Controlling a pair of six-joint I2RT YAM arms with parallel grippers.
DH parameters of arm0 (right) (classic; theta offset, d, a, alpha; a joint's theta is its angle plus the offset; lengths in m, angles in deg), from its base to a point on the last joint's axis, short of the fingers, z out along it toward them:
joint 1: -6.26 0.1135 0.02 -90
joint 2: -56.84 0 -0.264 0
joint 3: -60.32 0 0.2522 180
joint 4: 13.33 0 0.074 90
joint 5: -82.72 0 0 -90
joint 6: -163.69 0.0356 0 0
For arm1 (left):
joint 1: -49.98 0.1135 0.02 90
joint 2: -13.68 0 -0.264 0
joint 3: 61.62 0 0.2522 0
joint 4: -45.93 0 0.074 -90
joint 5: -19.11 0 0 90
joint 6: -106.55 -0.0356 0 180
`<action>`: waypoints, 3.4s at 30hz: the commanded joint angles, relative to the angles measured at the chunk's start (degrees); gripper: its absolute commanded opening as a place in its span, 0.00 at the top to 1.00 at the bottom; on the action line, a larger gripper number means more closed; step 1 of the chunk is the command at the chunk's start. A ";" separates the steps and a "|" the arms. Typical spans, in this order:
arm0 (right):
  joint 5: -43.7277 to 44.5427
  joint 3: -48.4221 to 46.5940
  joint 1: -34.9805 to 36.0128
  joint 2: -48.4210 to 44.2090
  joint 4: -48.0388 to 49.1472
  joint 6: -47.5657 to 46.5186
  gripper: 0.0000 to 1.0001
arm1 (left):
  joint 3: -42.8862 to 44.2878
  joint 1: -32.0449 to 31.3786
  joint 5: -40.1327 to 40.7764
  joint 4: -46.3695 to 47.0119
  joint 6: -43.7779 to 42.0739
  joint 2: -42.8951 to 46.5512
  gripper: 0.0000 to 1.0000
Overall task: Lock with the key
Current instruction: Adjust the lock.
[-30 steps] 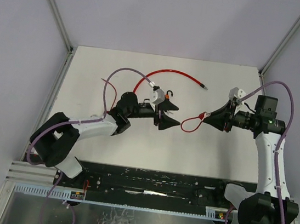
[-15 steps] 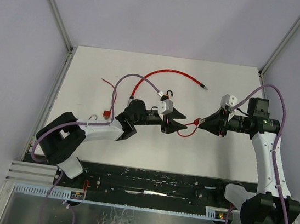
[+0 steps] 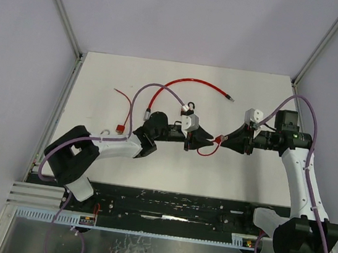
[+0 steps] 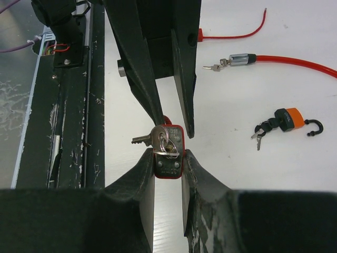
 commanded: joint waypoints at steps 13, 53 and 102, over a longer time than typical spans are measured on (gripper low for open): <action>-2.53 1.25 1.43 0.46 -1.29 -4.24 1.00 | 2.78 -0.44 -9.01 -0.87 -2.11 -1.27 0.63; -2.15 2.25 3.91 1.87 -2.75 -8.59 1.00 | 2.48 -0.45 -8.96 2.56 0.95 -1.77 0.67; 0.59 7.52 0.31 -7.53 3.19 -7.85 0.43 | -6.42 -13.52 38.19 0.06 -41.08 3.41 1.00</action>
